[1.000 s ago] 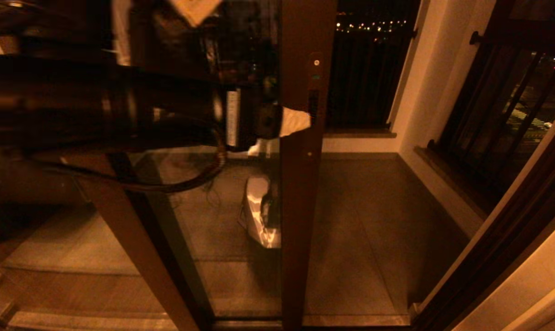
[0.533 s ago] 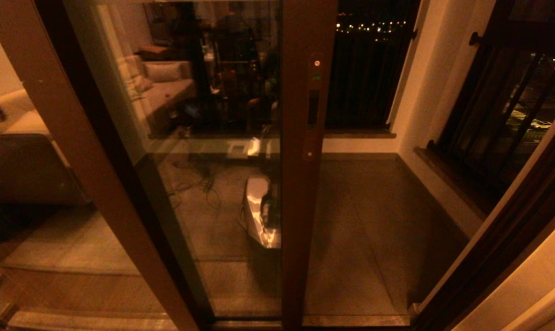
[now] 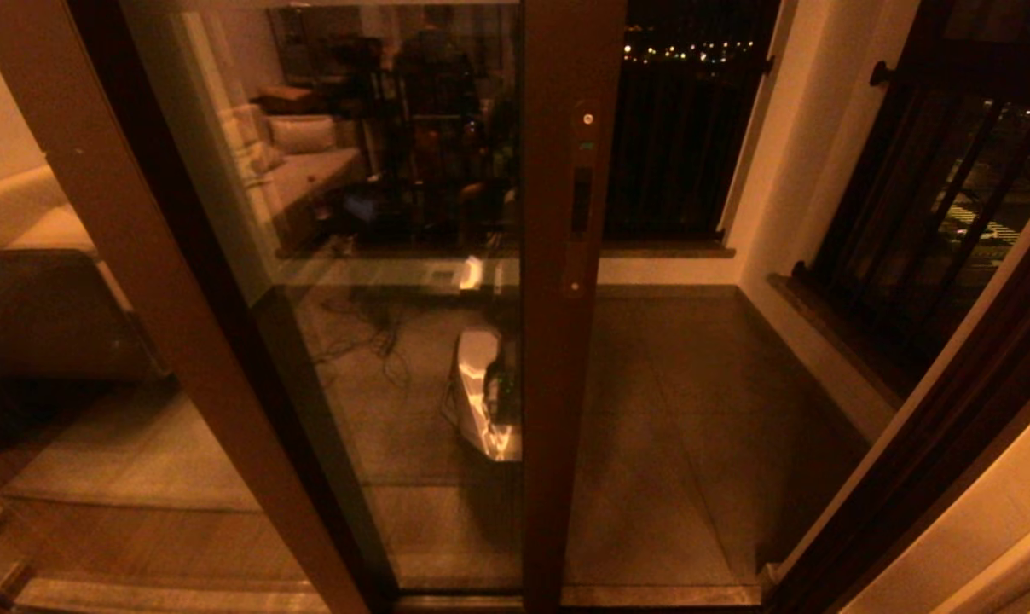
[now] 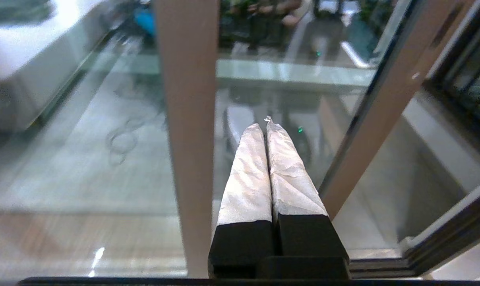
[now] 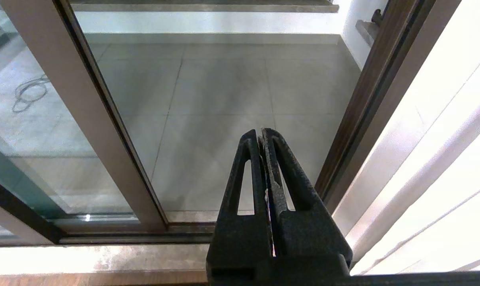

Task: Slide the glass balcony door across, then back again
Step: Close the slid door

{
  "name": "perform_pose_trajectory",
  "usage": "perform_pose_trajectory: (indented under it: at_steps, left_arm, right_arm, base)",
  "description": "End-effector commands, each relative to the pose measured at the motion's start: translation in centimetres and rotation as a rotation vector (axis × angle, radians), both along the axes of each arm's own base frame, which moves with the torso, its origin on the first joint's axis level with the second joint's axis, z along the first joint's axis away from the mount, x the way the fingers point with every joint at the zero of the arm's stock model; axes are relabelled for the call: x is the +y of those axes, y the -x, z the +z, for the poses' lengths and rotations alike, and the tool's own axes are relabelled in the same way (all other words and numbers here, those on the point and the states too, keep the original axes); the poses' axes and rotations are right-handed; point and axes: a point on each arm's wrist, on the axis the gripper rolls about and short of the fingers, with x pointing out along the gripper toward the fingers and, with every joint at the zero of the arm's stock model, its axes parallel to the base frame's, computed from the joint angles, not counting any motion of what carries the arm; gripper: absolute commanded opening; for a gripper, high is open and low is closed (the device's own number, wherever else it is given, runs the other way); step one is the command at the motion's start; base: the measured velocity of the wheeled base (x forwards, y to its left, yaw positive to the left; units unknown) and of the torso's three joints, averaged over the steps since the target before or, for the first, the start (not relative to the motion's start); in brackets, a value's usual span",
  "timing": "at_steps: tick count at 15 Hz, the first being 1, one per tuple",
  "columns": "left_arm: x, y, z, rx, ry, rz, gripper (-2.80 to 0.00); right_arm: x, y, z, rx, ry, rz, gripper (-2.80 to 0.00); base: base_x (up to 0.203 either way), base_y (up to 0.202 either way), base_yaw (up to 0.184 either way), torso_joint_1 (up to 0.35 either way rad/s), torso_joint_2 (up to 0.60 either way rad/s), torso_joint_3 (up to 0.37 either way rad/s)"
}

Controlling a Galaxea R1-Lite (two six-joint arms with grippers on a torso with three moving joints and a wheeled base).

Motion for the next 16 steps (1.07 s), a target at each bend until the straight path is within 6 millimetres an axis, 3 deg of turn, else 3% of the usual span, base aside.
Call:
perform_pose_trajectory:
  at_steps: [1, 3, 5, 9, 12, 14, 16]
  left_arm:
    - [0.2, 2.2, -1.7, -0.028, 0.004, 0.012, -2.80]
    - [0.2, 2.7, -4.0, 0.028, 0.011, 0.039, -2.80]
    - [0.3, 2.2, -4.9, 0.081, 0.080, 0.109, -2.80]
    - [0.3, 2.1, -5.9, 0.154, 0.030, 0.112, -2.80]
    - [-0.4, 3.5, -7.0, 0.134, -0.053, 0.189, -2.80]
    - [-0.5, 4.0, -8.5, 0.123, -0.056, 0.160, -2.80]
    - [-0.6, 3.8, -11.6, 0.156, -0.059, 0.109, -2.80]
  right_arm:
    - [0.0, 0.0, 0.0, 0.002, 0.001, 0.001, -2.80]
    - [0.0, 0.0, 0.0, 0.002, 0.001, 0.001, -2.80]
    - [0.0, 0.0, 0.0, 0.001, 0.001, 0.001, -2.80]
    - [0.0, 0.0, 0.0, 0.001, 0.001, 0.001, -2.80]
    - [0.0, 0.0, 0.0, 0.001, 0.001, 0.001, -2.80]
    - [0.0, 0.0, 0.0, 0.002, 0.001, 0.001, -2.80]
    - [0.0, 0.0, 0.0, 0.002, 0.001, 0.001, -2.80]
  base:
    - [0.000, 0.000, 0.000, 0.000, 0.00, 0.000]
    - [0.000, 0.000, 0.000, 0.000, 0.00, 0.000]
    - [0.000, 0.000, 0.000, 0.000, 0.00, 0.000]
    - [0.000, 0.000, 0.000, 0.000, 0.00, 0.000]
    - [0.000, 0.000, 0.000, 0.000, 0.00, 0.000]
    - [0.000, 0.000, 0.000, 0.000, 0.00, 0.000]
    - [0.000, 0.000, 0.000, 0.000, 0.00, 0.000]
